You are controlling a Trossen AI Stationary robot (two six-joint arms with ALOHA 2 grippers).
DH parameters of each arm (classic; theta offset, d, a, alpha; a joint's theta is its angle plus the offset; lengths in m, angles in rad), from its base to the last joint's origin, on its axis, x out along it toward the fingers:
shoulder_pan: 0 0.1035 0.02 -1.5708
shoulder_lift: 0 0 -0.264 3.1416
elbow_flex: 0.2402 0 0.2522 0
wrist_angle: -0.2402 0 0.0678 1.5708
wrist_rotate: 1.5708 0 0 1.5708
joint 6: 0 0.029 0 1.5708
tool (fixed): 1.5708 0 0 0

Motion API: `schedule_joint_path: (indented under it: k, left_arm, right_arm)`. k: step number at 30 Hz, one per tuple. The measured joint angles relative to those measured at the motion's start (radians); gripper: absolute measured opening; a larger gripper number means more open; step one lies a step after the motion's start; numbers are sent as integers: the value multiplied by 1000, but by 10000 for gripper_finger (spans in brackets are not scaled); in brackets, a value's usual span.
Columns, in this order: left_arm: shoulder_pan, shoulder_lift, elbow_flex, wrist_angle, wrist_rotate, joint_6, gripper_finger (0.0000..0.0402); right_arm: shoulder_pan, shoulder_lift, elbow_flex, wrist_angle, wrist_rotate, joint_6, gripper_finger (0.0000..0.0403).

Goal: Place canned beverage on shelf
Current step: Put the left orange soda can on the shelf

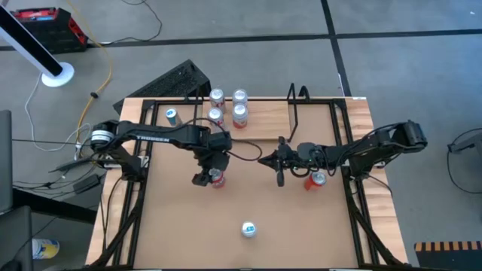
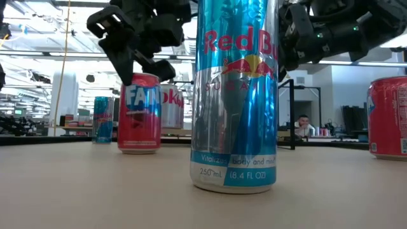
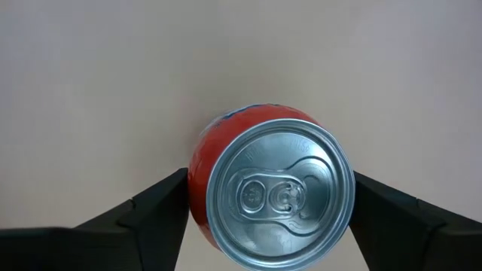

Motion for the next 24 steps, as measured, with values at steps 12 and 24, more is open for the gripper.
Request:
schedule_joint_path:
  k: [12, 24]
  left_arm:
    - [0, -7, 17, -39, 17, -75, 352]
    - [0, -15, 231, -403, -105, -43, 354]
  right_arm:
    - [0, 0, 0, 3, 0, -15, 28]
    - [0, 0, 120, -85, 0, -23, 28]
